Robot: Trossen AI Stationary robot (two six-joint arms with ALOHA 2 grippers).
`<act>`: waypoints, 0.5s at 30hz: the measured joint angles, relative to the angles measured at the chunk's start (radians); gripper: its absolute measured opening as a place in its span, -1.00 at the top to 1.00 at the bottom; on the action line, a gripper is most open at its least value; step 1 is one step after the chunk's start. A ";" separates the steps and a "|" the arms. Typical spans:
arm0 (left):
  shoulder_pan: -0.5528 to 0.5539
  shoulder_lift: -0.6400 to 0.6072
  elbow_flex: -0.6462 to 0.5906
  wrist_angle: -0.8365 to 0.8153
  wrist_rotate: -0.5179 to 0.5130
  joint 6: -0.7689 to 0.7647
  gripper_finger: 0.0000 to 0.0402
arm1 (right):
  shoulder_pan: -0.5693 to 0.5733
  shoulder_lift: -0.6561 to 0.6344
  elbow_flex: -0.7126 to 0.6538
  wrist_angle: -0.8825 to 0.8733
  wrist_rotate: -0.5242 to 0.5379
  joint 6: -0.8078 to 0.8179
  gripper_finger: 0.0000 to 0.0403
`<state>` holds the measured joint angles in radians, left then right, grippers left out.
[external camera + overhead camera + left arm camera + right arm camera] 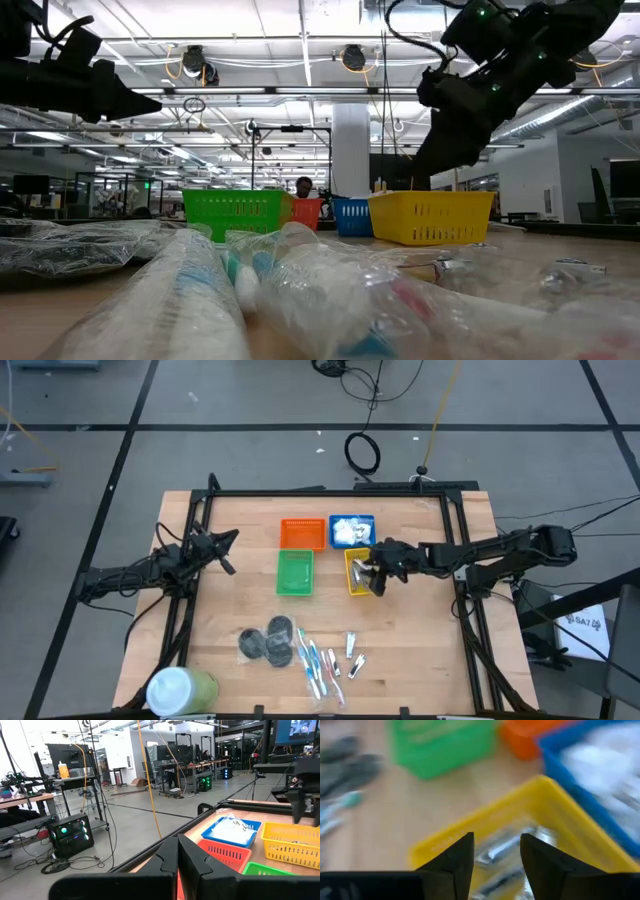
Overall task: Pick & Place Travel size toiletries
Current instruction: Put the silver nail cutter into the yellow bin
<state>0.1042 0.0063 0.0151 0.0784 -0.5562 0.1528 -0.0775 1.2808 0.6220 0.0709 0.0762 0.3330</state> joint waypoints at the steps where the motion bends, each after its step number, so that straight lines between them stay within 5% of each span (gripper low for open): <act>1: 0.000 0.000 0.000 0.000 0.000 0.000 1.00 | 0.009 0.000 0.000 0.029 -0.040 -0.021 0.24; 8: 0.000 0.000 0.000 0.000 0.000 0.000 1.00 | 0.198 0.000 0.000 0.289 -0.210 -0.101 0.26; 15: 0.000 0.000 0.000 0.000 0.000 0.000 1.00 | 0.526 0.051 0.040 0.342 0.024 -0.216 0.11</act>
<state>0.1043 0.0063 0.0151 0.0784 -0.5564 0.1528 0.4481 1.3316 0.6622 0.4124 0.1006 0.1173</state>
